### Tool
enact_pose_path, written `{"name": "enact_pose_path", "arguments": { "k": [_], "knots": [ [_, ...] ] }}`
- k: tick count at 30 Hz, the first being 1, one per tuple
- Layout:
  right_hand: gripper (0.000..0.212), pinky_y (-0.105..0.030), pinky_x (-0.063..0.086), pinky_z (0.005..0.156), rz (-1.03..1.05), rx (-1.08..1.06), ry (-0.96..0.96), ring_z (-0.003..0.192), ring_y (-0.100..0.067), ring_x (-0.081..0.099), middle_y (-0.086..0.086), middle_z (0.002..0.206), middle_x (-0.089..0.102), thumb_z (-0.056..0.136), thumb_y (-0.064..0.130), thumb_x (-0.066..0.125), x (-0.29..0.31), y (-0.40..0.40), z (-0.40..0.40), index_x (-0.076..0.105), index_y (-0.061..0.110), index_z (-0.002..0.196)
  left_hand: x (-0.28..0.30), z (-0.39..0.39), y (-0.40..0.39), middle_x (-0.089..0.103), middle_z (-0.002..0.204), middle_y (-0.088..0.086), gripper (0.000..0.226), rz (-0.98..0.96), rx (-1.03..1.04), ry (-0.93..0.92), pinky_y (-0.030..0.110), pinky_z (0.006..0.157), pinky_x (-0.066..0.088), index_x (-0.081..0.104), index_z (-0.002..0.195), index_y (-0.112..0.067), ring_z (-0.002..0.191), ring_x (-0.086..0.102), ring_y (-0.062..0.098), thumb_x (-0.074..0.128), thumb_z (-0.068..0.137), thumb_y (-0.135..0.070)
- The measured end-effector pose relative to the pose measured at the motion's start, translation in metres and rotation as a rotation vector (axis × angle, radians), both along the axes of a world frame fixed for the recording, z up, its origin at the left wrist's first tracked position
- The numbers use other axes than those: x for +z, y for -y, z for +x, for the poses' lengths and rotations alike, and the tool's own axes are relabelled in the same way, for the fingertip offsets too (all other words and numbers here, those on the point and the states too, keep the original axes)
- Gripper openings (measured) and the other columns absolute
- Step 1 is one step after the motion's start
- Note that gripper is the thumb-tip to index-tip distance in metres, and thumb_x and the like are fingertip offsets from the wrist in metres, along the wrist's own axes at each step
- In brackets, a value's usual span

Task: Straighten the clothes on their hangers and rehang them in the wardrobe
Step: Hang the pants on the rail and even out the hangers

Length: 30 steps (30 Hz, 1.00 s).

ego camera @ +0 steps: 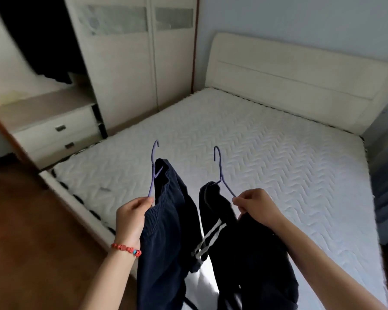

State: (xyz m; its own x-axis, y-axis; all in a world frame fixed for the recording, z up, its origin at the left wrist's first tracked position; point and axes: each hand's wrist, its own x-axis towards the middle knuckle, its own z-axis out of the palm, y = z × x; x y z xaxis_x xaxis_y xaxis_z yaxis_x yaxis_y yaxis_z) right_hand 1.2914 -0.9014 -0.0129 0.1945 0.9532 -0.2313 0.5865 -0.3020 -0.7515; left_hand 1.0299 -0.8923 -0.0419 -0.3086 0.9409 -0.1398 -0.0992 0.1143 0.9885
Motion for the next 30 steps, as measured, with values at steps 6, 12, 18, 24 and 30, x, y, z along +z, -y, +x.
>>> {"name": "enact_pose_path", "arguments": {
  "k": [6, 12, 18, 24, 30],
  "knots": [
    [0.033, -0.032, 0.042, 0.063, 0.091, 0.201, -0.177, 0.059, -0.025, 0.053, -0.010, 0.055, 0.050, 0.081, 0.012, 0.063, 0.036, -0.045, -0.111, 0.053, 0.009, 0.050, 0.031, -0.094, 0.000, 0.063, 0.071, 0.003, 0.021, 0.033, 0.175, 0.010, 0.018, 0.065, 0.042, 0.065, 0.066, -0.013, 0.070, 0.056, 0.011, 0.061, 0.082, -0.001],
    [0.044, -0.032, 0.042, 0.064, 0.149, 0.404, -0.283, 0.060, -0.025, 0.053, -0.004, 0.051, 0.050, 0.081, 0.013, 0.062, 0.051, -0.104, -0.227, 0.048, 0.016, 0.040, 0.046, -0.189, -0.005, 0.065, 0.074, 0.003, 0.015, 0.029, 0.396, -0.063, 0.023, 0.068, 0.043, 0.067, 0.069, -0.012, 0.075, 0.058, 0.016, 0.063, 0.081, -0.003],
    [0.051, -0.033, 0.043, 0.063, 0.175, 0.591, -0.387, 0.058, -0.029, 0.058, 0.004, 0.038, 0.050, 0.083, 0.009, 0.063, 0.053, -0.170, -0.338, 0.048, 0.018, 0.035, 0.066, -0.274, -0.015, 0.064, 0.074, 0.001, 0.018, 0.015, 0.631, -0.133, 0.027, 0.074, 0.043, 0.066, 0.068, -0.014, 0.076, 0.056, 0.014, 0.061, 0.083, -0.006],
    [0.046, -0.024, 0.043, 0.053, 0.216, 0.729, -0.466, 0.038, -0.014, 0.056, 0.003, 0.030, 0.048, 0.085, 0.008, 0.060, 0.062, -0.225, -0.443, 0.047, 0.013, 0.041, 0.080, -0.356, -0.020, 0.065, 0.076, 0.002, 0.019, 0.002, 0.835, -0.168, 0.030, 0.079, 0.045, 0.066, 0.068, -0.014, 0.078, 0.057, 0.016, 0.060, 0.084, -0.005],
    [0.041, -0.032, 0.045, 0.063, 0.212, 0.811, -0.493, 0.045, -0.023, 0.058, 0.002, 0.035, 0.052, 0.085, 0.008, 0.061, 0.058, -0.274, -0.549, 0.050, 0.009, 0.045, 0.073, -0.451, -0.038, 0.063, 0.078, 0.003, 0.020, -0.015, 0.932, -0.189, 0.023, 0.067, 0.043, 0.066, 0.071, -0.014, 0.076, 0.056, 0.013, 0.056, 0.087, -0.008]
  ]
}}
